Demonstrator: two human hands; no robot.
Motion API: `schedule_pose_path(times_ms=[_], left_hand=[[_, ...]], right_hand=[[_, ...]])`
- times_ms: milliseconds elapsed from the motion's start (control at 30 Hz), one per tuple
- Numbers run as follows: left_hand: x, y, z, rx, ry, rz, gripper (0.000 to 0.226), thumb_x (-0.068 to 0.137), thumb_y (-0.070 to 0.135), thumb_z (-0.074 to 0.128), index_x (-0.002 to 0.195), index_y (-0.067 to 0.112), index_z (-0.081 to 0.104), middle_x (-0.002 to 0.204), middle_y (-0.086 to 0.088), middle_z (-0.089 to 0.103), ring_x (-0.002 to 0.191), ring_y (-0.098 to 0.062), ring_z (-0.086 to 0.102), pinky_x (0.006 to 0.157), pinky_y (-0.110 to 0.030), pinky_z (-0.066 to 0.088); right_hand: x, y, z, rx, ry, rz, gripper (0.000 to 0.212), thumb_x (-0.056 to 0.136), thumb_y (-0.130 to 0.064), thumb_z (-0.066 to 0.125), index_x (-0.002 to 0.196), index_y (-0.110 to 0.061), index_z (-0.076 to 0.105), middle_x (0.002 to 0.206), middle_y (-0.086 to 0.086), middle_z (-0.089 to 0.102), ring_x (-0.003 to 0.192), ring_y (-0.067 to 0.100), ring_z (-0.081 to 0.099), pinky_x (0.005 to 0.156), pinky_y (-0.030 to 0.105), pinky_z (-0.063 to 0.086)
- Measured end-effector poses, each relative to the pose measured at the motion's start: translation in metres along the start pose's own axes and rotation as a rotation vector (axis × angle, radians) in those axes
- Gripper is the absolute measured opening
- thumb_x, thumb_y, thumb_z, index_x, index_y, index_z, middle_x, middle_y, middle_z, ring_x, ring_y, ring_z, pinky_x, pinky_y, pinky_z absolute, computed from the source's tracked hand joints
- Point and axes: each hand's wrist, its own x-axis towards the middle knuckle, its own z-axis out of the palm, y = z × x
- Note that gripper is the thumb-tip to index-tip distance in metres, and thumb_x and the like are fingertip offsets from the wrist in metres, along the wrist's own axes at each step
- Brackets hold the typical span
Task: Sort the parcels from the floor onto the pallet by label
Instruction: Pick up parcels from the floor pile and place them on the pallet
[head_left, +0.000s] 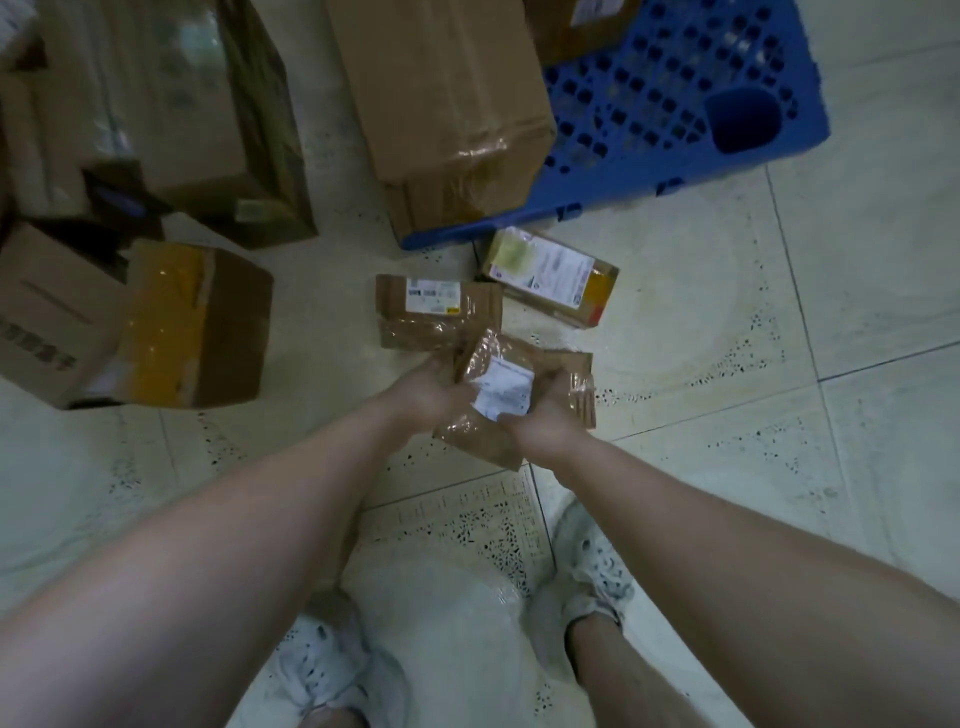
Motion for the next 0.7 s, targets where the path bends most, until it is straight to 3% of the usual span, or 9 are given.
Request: schedule_pose_path(times_ms=[67,167,300,400,433,500,567,633,700], left_hand=[[0.005,-0.008,0.013,-0.072,-0.008,-0.028,0.048,0.092,0.023,0.056,0.135,0.033,0.039,0.101,0.014,0.06,0.064,0.006,0.054,0.039,-0.007,0.038],[-0.006,-0.01,0.02,-0.123,0.018,-0.079,0.058,0.09,0.024,0.057,0.141,0.031,0.03,0.101,0.01,0.059,0.075,-0.008,0.055,0.051,-0.021,0.041],[-0.042,0.006,0.009,-0.242,0.072,-0.059,0.061,0.085,0.009,0.059,0.138,0.025,0.033,0.092,0.008,0.056,0.069,-0.013,0.057,0.037,-0.014,0.039],[-0.074,0.032,-0.011,-0.306,0.126,0.007,0.061,0.084,0.006,0.063,0.135,0.026,0.035,0.103,-0.001,0.058,0.072,-0.014,0.058,0.037,-0.011,0.04],[-0.085,0.043,-0.019,-0.335,0.133,0.027,0.062,0.084,0.006,0.064,0.134,0.026,0.035,0.105,-0.002,0.059,0.076,-0.014,0.059,0.039,-0.011,0.042],[-0.107,0.066,-0.032,-0.395,0.15,0.071,0.061,0.085,0.005,0.064,0.133,0.027,0.034,0.103,0.003,0.058,0.081,-0.013,0.06,0.043,-0.013,0.045],[-0.128,0.093,-0.044,-0.442,0.178,0.121,0.056,0.087,0.005,0.062,0.13,0.027,0.034,0.104,0.004,0.057,0.083,-0.012,0.061,0.048,-0.016,0.048],[-0.148,0.121,-0.054,-0.519,0.199,0.165,0.052,0.088,0.004,0.06,0.127,0.028,0.034,0.106,0.002,0.056,0.085,-0.014,0.062,0.051,-0.02,0.052],[-0.165,0.15,-0.061,-0.594,0.205,0.204,0.05,0.089,0.003,0.06,0.122,0.03,0.034,0.107,0.0,0.055,0.089,-0.019,0.063,0.056,-0.028,0.057]], right_hand=[[0.007,0.007,0.009,0.064,0.042,0.001,0.072,0.082,-0.019,0.072,0.135,-0.018,0.022,0.131,0.005,0.053,0.114,0.027,0.055,0.095,0.042,0.049],[-0.003,0.01,0.007,0.07,0.038,-0.025,0.09,0.083,-0.02,0.07,0.148,-0.026,0.009,0.126,0.004,0.057,0.107,0.027,0.06,0.086,0.044,0.055],[-0.033,-0.004,-0.01,0.105,0.085,-0.084,0.079,0.084,-0.016,0.066,0.147,-0.029,0.019,0.119,0.0,0.06,0.103,0.025,0.06,0.075,0.033,0.053],[-0.064,-0.031,-0.029,0.164,0.124,-0.152,0.06,0.083,-0.011,0.066,0.135,-0.025,0.037,0.11,-0.005,0.058,0.099,0.02,0.06,0.067,0.027,0.049],[-0.075,-0.042,-0.038,0.166,0.134,-0.182,0.057,0.083,-0.011,0.066,0.132,-0.024,0.041,0.112,-0.004,0.055,0.099,0.019,0.059,0.068,0.027,0.05],[-0.096,-0.067,-0.059,0.086,0.169,-0.267,0.053,0.083,-0.015,0.066,0.131,-0.023,0.046,0.122,0.0,0.048,0.107,0.022,0.054,0.085,0.036,0.051],[-0.116,-0.091,-0.084,-0.004,0.188,-0.343,0.056,0.084,-0.018,0.064,0.135,-0.024,0.044,0.124,0.001,0.04,0.114,0.025,0.05,0.099,0.035,0.042],[-0.134,-0.113,-0.11,-0.019,0.168,-0.393,0.065,0.085,-0.021,0.063,0.143,-0.028,0.035,0.127,0.001,0.036,0.116,0.024,0.048,0.1,0.032,0.04],[-0.151,-0.131,-0.136,0.004,0.113,-0.395,0.078,0.086,-0.027,0.063,0.149,-0.037,0.019,0.135,0.002,0.038,0.117,0.022,0.049,0.101,0.038,0.043]])
